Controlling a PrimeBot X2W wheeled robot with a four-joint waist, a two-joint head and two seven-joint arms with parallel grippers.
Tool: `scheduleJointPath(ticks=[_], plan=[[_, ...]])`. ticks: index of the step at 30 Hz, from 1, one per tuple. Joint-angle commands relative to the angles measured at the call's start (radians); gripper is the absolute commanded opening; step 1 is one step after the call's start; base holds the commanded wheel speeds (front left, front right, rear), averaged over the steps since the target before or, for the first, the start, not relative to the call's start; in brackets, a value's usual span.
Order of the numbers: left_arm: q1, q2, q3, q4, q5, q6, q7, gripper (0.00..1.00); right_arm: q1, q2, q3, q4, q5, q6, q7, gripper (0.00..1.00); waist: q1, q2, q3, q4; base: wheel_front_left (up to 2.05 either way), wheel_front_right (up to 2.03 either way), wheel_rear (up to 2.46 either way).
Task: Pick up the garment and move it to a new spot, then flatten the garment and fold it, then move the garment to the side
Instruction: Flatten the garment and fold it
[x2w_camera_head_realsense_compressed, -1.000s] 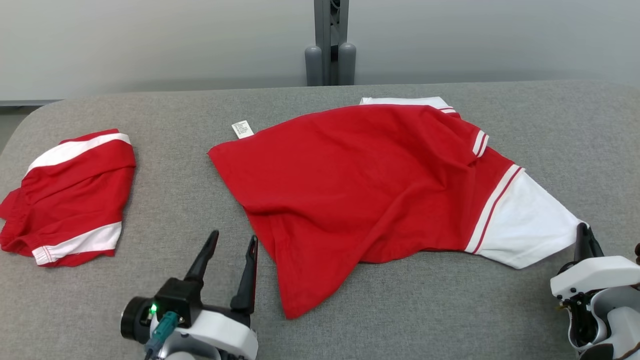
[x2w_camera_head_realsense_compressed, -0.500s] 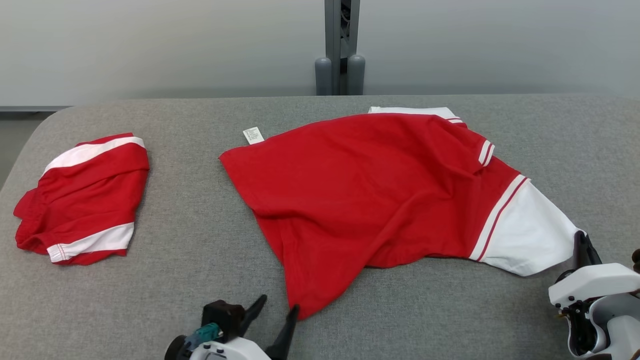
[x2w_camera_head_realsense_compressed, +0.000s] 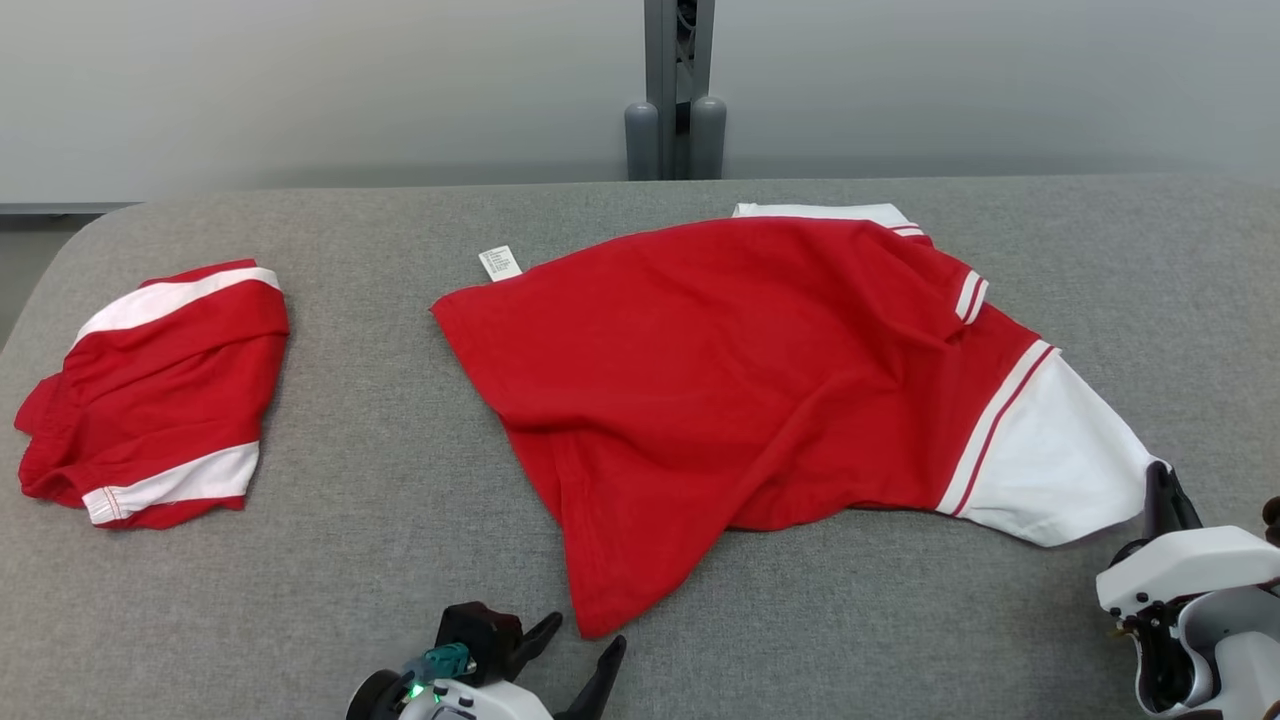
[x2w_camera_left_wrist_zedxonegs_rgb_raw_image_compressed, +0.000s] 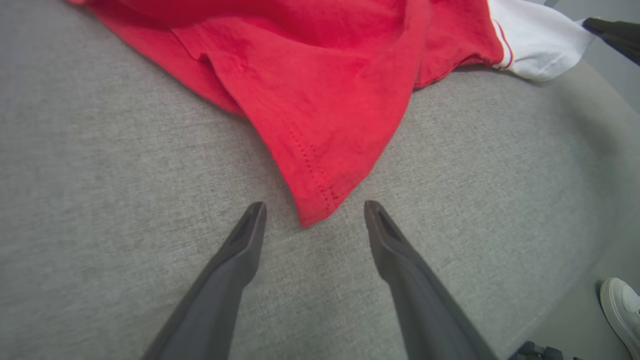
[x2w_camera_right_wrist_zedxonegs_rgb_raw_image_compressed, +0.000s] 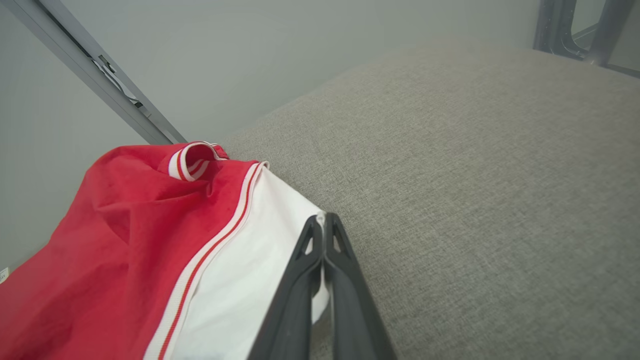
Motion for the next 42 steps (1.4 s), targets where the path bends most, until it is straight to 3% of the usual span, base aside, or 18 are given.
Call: scheduleJointPath(ticks=[1, 22, 23, 24, 26, 38, 42], plan=[[-0.013, 0.005, -0.001, -0.003, 0.002, -0.005, -0.007, 1.0, 0.007, -0.004, -0.003, -0.008, -0.004, 0.0, 0.001, 0.0, 0.0, 0.0, 0.002, -0.002, 0.0, 0.0, 0.0], [-0.07, -0.013, -0.021, 0.076, -0.023, 0.003, -0.054, 0.98, -0.006, -0.004, 0.041, 0.004, 0.037, 0.0, -0.001, 0.0, 0.0, 0.0, 0.016, -0.009, 0.0, 0.0, 0.0], [-0.071, -0.014, -0.023, 0.08, -0.026, 0.002, -0.053, 0.61, -0.006, -0.004, 0.043, 0.004, 0.037, 0.0, -0.002, 0.0, 0.0, 0.0, 0.017, -0.009, 0.0, 0.0, 0.0], [-0.069, -0.015, -0.023, 0.085, -0.034, 0.001, -0.053, 0.31, -0.006, -0.004, 0.044, 0.004, 0.038, 0.0, -0.002, 0.0, 0.0, 0.0, 0.017, -0.008, 0.0, 0.0, 0.0], [-0.072, -0.016, -0.024, 0.091, -0.042, 0.0, -0.056, 0.0, -0.007, -0.004, 0.045, 0.004, 0.04, 0.0, -0.003, 0.0, 0.0, 0.0, 0.017, -0.007, 0.0, 0.0, 0.0], [-0.053, 0.021, -0.027, 0.059, -0.068, -0.004, -0.097, 0.0, -0.007, -0.005, 0.077, -0.032, 0.055, 0.0, -0.009, 0.0, 0.0, 0.0, -0.02, -0.004, 0.0, 0.0, 0.0], [-0.056, 0.044, -0.028, 0.016, -0.076, -0.006, -0.106, 0.0, -0.028, -0.005, 0.089, -0.061, 0.118, 0.0, 0.007, 0.0, 0.0, 0.0, -0.037, -0.003, 0.0, 0.0, 0.0]])
